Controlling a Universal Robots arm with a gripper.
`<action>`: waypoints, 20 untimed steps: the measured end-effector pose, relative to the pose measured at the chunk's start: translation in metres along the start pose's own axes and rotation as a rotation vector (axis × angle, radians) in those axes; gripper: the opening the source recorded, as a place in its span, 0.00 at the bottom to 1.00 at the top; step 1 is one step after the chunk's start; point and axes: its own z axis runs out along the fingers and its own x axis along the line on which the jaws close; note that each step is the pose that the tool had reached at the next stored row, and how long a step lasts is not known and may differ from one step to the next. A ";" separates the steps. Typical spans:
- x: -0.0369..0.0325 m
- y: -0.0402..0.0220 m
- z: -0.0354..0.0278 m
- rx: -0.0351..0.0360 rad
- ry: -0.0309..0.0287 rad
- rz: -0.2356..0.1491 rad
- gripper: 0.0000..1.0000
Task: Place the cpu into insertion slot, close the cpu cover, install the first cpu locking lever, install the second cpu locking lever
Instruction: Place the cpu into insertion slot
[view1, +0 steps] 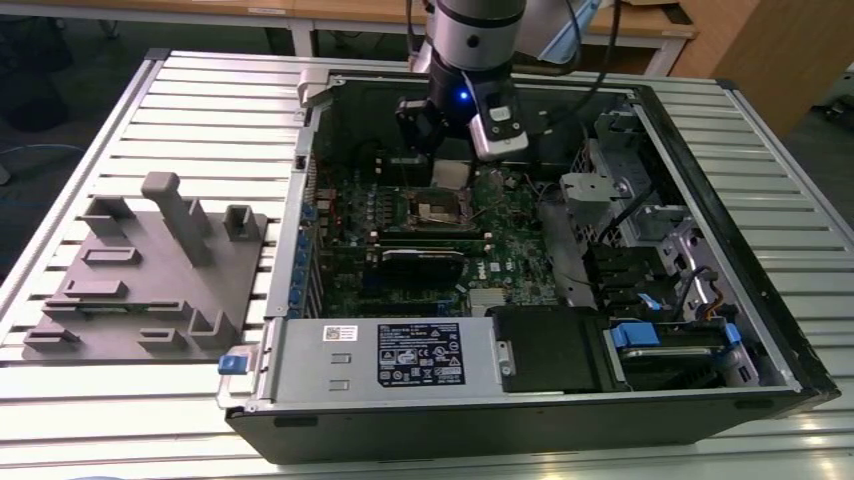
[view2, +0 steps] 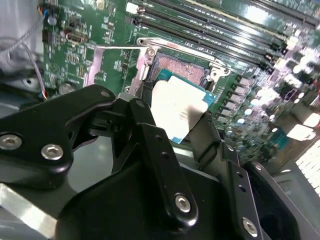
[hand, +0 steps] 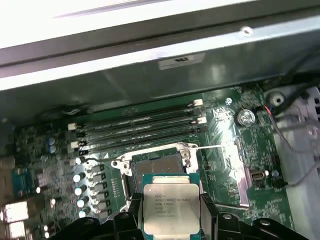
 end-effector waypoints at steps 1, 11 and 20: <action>0.0000 0.0000 0.0002 -0.0001 -0.0015 0.018 0.54; 0.0000 -0.0001 0.0016 -0.0005 -0.0119 0.142 0.54; 0.0000 -0.0001 0.0023 -0.0009 -0.0151 0.178 0.54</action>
